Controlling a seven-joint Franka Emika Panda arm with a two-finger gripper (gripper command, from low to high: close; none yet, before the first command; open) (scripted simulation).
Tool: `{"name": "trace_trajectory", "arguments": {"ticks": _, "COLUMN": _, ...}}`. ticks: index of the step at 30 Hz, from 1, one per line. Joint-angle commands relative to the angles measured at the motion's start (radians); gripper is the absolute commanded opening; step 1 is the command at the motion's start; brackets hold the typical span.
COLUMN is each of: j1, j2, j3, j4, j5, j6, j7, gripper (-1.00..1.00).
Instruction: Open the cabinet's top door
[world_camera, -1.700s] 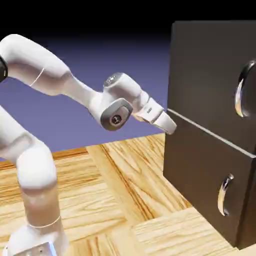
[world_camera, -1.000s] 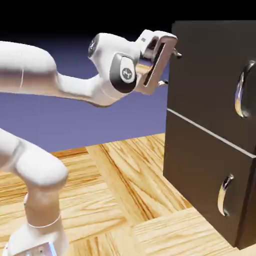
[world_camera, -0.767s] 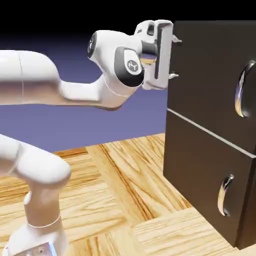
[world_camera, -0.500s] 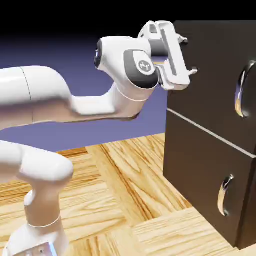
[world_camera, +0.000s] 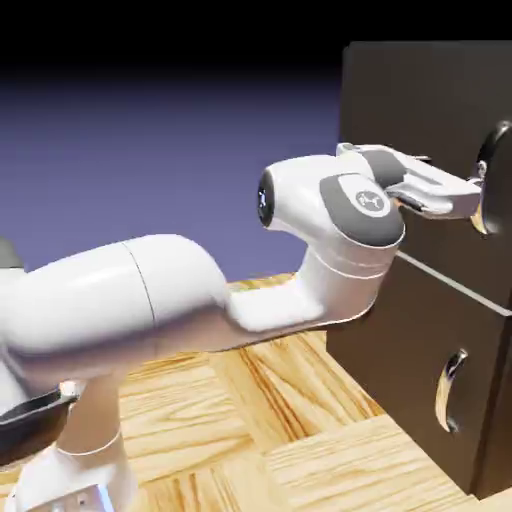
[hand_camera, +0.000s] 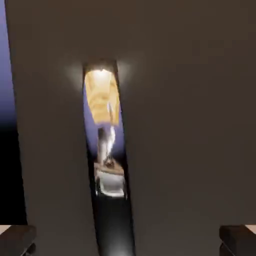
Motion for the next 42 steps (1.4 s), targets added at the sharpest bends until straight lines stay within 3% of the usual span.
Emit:
{"name": "trace_trajectory", "arguments": {"ticks": 1, "j1": 0.038, "j2": 0.0, "j3": -0.013, "j4": 0.029, "j5": -0.005, "j6": -0.008, "j7": -0.003, "gripper": 0.0}}
{"name": "trace_trajectory", "arguments": {"ticks": 5, "j1": 0.17, "j2": 0.001, "j3": -0.058, "j4": 0.128, "j5": -0.024, "j6": -0.036, "j7": -0.011, "gripper": 0.0}}
{"name": "trace_trajectory", "arguments": {"ticks": 6, "j1": 0.17, "j2": 0.001, "j3": -0.058, "j4": 0.128, "j5": -0.024, "j6": -0.036, "j7": -0.011, "gripper": -1.0}}
{"name": "trace_trajectory", "arguments": {"ticks": 18, "j1": -0.181, "j2": -0.09, "j3": 0.192, "j4": -0.271, "j5": -0.091, "j6": -0.352, "j7": 0.155, "gripper": -1.0}}
{"name": "trace_trajectory", "arguments": {"ticks": 28, "j1": -0.505, "j2": -0.19, "j3": 0.52, "j4": -0.614, "j5": 0.095, "j6": -0.631, "j7": 0.23, "gripper": -1.0}}
{"name": "trace_trajectory", "arguments": {"ticks": 42, "j1": -0.648, "j2": -0.337, "j3": 1.027, "j4": -0.828, "j5": 0.553, "j6": -0.948, "j7": 0.233, "gripper": -1.0}}
